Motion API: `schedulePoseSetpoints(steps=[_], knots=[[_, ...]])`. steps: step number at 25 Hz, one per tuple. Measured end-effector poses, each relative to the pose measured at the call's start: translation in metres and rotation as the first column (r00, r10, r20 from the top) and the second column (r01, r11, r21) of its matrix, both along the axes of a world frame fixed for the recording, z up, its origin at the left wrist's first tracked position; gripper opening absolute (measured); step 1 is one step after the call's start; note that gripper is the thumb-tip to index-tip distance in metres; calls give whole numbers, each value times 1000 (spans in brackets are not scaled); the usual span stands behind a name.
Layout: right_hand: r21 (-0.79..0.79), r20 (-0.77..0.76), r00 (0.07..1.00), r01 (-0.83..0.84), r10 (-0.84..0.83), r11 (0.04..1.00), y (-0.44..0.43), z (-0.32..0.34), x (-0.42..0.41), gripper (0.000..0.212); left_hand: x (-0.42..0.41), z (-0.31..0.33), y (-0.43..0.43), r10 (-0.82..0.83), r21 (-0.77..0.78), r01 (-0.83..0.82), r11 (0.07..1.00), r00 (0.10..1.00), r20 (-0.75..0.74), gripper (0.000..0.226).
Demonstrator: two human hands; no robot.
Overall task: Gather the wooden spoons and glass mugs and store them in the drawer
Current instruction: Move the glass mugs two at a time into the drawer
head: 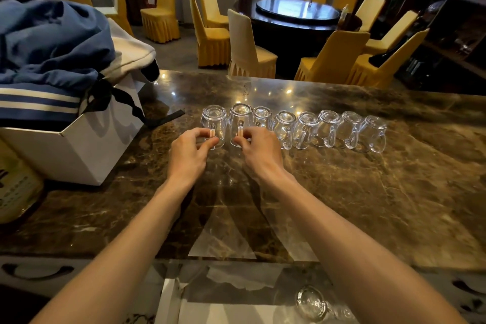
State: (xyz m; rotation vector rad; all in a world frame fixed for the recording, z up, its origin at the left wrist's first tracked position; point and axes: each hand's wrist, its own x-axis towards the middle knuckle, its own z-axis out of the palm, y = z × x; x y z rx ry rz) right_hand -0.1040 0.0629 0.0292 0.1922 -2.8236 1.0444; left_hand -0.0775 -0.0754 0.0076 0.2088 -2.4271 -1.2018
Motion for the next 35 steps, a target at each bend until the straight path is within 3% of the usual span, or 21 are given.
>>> schedulePoseSetpoints(steps=[11, 24, 35], knots=[[10, -43, 997, -63, 63, 998, 27, 16, 69, 17, 69, 21, 1, -75, 17, 75, 997, 997, -23, 23], [-103, -80, 984, -167, 159, 981, 46, 20, 163, 12, 169, 31, -4, -185, 59, 185, 981, 983, -8, 24], [-117, -33, 961, -275, 273, 954, 65, -26, 240, 6, 250, -10, -6, -256, 222, 212, 952, 948, 189, 20]])
